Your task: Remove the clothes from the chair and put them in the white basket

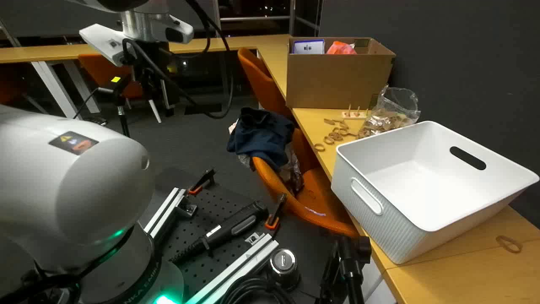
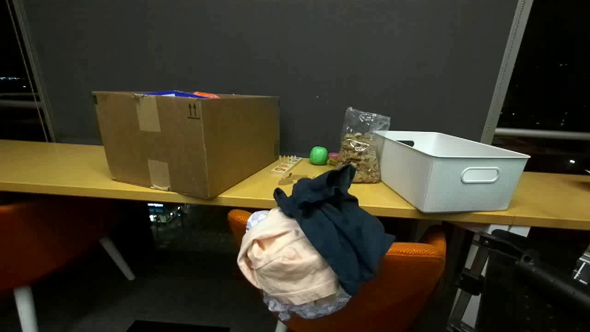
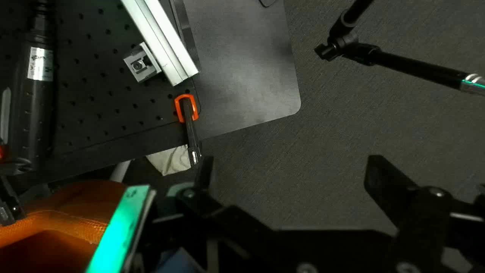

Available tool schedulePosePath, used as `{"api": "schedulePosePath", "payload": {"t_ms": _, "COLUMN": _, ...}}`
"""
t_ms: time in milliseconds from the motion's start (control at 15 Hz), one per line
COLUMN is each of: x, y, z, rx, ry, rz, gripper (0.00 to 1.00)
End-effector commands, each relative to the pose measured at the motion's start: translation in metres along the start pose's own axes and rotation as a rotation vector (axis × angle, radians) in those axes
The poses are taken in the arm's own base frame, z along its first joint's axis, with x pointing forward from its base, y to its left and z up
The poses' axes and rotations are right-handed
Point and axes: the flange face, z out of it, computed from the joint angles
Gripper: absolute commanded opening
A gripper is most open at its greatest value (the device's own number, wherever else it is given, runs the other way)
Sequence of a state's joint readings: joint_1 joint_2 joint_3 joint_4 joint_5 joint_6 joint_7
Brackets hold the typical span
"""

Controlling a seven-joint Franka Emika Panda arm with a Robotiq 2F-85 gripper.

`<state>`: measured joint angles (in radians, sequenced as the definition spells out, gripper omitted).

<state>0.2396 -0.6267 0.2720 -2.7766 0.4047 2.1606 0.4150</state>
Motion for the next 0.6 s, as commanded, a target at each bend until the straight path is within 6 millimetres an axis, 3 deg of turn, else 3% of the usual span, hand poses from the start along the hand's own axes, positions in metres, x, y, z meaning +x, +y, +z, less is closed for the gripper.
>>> {"api": "schedulePosePath", "payload": {"t_ms": 0, "x": 0.0, "y": 0.0, "z": -0.001, "rx": 0.0, "ry": -0.001, "rz": 0.0, "gripper": 1.0}}
{"api": "schedulePosePath", "payload": {"t_ms": 133, "x": 0.0, "y": 0.0, "z": -0.001, "rx": 0.0, "ry": -0.001, "rz": 0.0, "gripper": 1.0}}
{"api": "schedulePosePath", "payload": {"t_ms": 267, "x": 0.013, "y": 0.013, "z": -0.008, "rx": -0.003, "ry": 0.03, "rz": 0.015, "gripper": 1.0}}
{"api": "schedulePosePath", "payload": {"t_ms": 533, "x": 0.052, "y": 0.055, "z": -0.023, "rx": -0.008, "ry": 0.129, "rz": 0.058, "gripper": 1.0}}
